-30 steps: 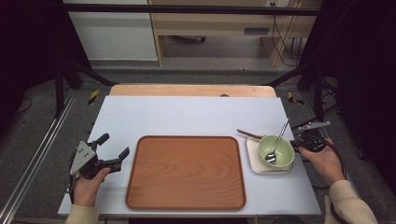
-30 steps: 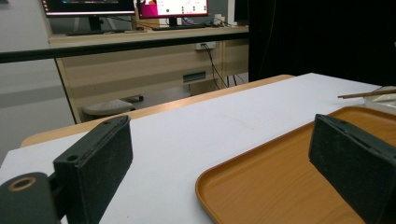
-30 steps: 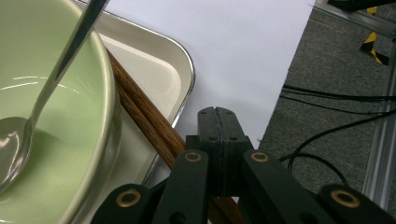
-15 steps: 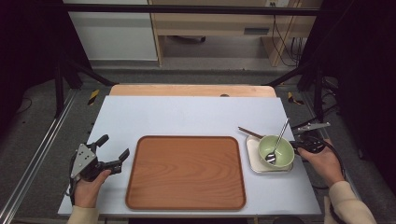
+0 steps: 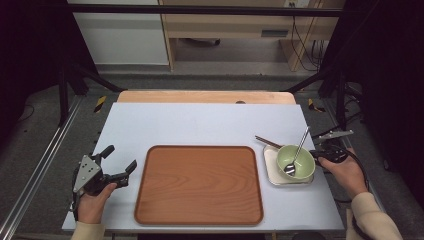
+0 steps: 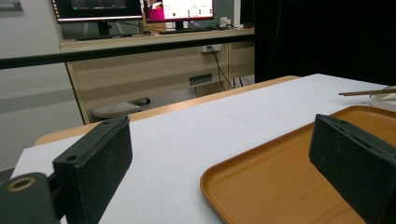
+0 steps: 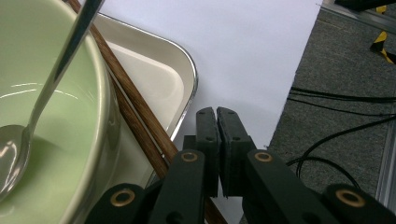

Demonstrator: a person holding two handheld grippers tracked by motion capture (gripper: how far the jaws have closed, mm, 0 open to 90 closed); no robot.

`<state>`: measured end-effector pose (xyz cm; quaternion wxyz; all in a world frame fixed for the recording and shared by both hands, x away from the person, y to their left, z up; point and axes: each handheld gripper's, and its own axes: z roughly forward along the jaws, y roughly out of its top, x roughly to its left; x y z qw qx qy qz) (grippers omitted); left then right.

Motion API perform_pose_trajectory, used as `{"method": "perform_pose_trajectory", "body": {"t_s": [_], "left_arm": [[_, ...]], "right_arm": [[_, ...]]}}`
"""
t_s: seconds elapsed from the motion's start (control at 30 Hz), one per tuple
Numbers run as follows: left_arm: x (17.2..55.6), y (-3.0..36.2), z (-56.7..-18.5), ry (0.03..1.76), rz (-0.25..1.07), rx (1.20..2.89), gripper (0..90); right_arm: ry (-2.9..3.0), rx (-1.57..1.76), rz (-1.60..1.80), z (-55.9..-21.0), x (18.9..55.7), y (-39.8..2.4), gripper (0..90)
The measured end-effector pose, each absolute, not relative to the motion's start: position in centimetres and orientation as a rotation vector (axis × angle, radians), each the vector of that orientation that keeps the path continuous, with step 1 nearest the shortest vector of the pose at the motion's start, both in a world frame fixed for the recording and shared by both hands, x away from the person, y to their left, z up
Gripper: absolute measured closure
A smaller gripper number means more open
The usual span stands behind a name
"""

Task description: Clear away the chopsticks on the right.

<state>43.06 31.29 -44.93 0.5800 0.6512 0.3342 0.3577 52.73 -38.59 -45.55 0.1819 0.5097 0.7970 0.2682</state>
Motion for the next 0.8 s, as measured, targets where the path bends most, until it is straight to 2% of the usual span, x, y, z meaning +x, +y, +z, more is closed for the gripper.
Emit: {"method": "perform_pose_trajectory", "body": {"t_s": [0.4,0.57,0.7,0.8], "left_arm": [[42.7,31.7,-44.9,0.791,0.854,1.509,5.7],[42.3,31.9,-45.0,0.813,0.886,1.486,5.7],[41.9,32.2,-45.1,0.828,0.897,1.476,5.7],[41.8,32.2,-45.3,0.832,0.899,1.479,5.7]], "right_arm": [[2.232,1.429,0.753,-44.7,52.8,-39.0,85.4],[2.247,1.390,0.717,-43.3,52.4,-39.5,77.4],[2.269,1.343,0.684,-42.3,51.7,-40.0,66.6],[2.282,1.320,0.654,-41.8,51.1,-40.6,64.0]]}}
